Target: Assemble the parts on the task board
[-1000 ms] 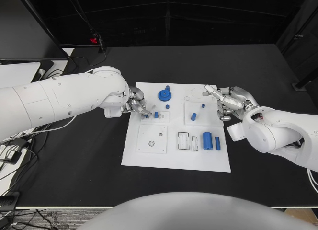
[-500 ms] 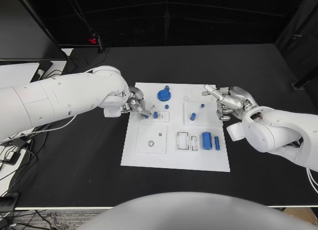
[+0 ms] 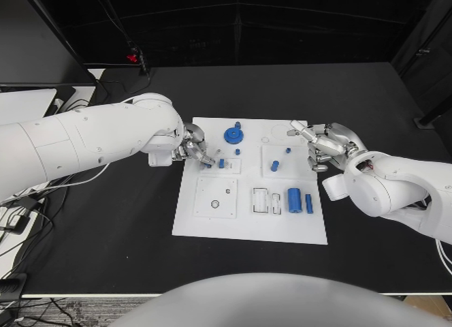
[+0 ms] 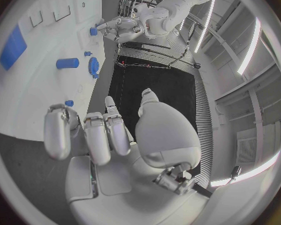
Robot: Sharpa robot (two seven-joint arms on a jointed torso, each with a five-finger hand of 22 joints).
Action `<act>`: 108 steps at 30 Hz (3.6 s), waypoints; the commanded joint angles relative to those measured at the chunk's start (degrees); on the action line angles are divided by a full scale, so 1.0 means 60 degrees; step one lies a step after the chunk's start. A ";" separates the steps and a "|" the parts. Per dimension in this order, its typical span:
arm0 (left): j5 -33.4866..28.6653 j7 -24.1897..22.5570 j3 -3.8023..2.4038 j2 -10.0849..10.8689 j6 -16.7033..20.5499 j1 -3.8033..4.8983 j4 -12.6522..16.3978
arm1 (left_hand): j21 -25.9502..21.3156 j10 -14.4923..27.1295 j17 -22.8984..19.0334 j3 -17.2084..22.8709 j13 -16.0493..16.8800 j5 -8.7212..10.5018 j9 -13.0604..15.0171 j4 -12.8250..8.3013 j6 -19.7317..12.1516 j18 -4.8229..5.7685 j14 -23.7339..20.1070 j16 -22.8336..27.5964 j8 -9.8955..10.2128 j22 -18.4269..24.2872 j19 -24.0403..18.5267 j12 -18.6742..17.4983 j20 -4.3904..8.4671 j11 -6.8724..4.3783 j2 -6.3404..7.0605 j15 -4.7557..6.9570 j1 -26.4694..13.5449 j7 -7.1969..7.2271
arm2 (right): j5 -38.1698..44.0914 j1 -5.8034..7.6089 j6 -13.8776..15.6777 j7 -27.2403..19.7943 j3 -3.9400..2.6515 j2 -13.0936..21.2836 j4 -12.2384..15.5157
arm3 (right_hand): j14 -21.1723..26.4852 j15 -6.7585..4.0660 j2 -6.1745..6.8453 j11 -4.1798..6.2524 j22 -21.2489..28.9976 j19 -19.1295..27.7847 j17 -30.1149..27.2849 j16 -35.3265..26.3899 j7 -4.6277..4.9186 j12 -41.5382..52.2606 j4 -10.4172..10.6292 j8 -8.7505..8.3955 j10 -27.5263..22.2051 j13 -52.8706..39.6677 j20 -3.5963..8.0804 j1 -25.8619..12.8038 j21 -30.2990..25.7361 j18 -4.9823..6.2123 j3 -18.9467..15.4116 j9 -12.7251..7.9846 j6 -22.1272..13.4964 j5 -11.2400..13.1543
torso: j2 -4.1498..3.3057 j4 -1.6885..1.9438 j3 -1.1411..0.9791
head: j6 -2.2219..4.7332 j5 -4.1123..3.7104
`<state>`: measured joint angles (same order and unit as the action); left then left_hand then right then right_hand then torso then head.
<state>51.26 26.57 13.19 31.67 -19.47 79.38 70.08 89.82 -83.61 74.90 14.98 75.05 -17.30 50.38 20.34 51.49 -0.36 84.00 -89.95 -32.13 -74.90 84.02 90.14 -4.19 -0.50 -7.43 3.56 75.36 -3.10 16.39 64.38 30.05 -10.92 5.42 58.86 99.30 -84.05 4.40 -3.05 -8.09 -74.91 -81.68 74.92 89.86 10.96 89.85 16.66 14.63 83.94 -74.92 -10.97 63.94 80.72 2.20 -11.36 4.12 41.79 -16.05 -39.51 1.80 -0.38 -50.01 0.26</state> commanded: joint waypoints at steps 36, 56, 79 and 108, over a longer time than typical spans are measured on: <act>-0.0059 0.0023 0.0061 -0.0058 -0.0512 -0.0115 -0.0047 | 0.0030 -0.1065 0.2516 0.0936 0.2492 -0.0019 0.0023 -0.0565 -0.0007 0.0060 0.0999 -0.0008 0.0027 -0.2516 0.0997 -0.0024 -0.0095 -0.0012 -0.0190 0.0021 0.0068 0.0053 | -0.0009 0.0010 0.0081 -0.0032 -0.0003 -0.0005 -0.0010 | -0.0992 0.0066 -0.0093 -0.0038 -0.1846 0.0081 0.2514 0.0023 0.0266 0.0024 0.0007 0.0103 0.1010 -0.2514 -0.0006 -0.0019 -0.0049 0.0131 -0.0066 -0.0010 -0.0066 -0.0074 | -0.0007 0.0002 -0.0005 | 0.0002 0.0022; -0.0129 0.0090 0.0061 -0.0068 -0.0653 -0.0122 -0.0063 | 0.0030 -0.1065 0.2516 0.0960 0.2492 -0.0019 0.0028 -0.0565 -0.0004 0.0060 0.0999 -0.0008 0.0025 -0.2516 0.0997 -0.0024 -0.0097 -0.0011 -0.0183 0.0018 0.0045 0.0053 | -0.0009 0.0010 0.0089 -0.0022 -0.0003 -0.0018 -0.0033 | -0.0992 0.0066 -0.0093 -0.0038 -0.1846 0.0081 0.2514 0.0023 0.0266 0.0024 0.0007 0.0103 0.1010 -0.2514 -0.0006 -0.0019 -0.0049 0.0131 -0.0066 -0.0010 -0.0066 -0.0074 | -0.0003 0.0003 0.0001 | 0.0002 -0.0003; -0.0131 0.0217 0.0061 -0.0030 -0.0704 -0.0123 -0.0051 | 0.0030 -0.1065 0.2516 0.0984 0.2492 -0.0021 0.0035 -0.0565 -0.0001 0.0060 0.0999 -0.0008 0.0024 -0.2516 0.0997 -0.0024 -0.0098 -0.0011 -0.0166 0.0015 0.0015 0.0052 | -0.0009 0.0009 0.0085 -0.0009 -0.0003 -0.0031 -0.0043 | -0.0992 0.0065 -0.0104 -0.0037 -0.1846 0.0080 0.2514 0.0023 0.0265 0.0024 0.0002 0.0121 0.1010 -0.2514 -0.0005 -0.0016 -0.0049 0.0131 -0.0071 -0.0010 -0.0070 -0.0090 | -0.0007 0.0002 -0.0001 | 0.0002 0.0005; -0.0030 0.0250 0.0061 -0.0035 -0.0396 -0.0124 -0.0111 | 0.0030 -0.1065 0.2516 0.1037 0.2492 -0.0032 0.0044 -0.0564 0.0005 0.0060 0.0999 -0.0008 0.0024 -0.2516 0.0997 -0.0024 -0.0101 -0.0011 -0.0162 0.0011 -0.0033 0.0053 | -0.0009 0.0009 0.0094 -0.0007 -0.0003 -0.0031 -0.0039 | -0.0992 0.0065 -0.0104 -0.0037 -0.1846 0.0080 0.2514 0.0023 0.0265 0.0024 0.0002 0.0121 0.1010 -0.2514 -0.0005 -0.0016 -0.0049 0.0131 -0.0071 -0.0010 -0.0070 -0.0090 | -0.0001 0.0003 -0.0003 | 0.0002 0.0006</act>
<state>50.05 26.34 13.09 31.44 -21.35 79.28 69.63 89.82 -83.70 74.90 15.12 75.07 -17.31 50.60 20.36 51.56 -0.37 83.99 -89.95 -32.16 -74.91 83.81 90.25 -4.40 -0.60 -7.74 3.55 75.05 -3.28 16.38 64.38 30.43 -10.71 5.42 58.70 98.95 -84.05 4.40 -3.05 -8.08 -74.91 -81.68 74.94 89.86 10.97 89.85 16.66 14.96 83.94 -74.92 -10.98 63.95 80.72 2.20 -11.36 4.12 41.79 -16.29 -39.52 1.79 -0.39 -50.00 0.31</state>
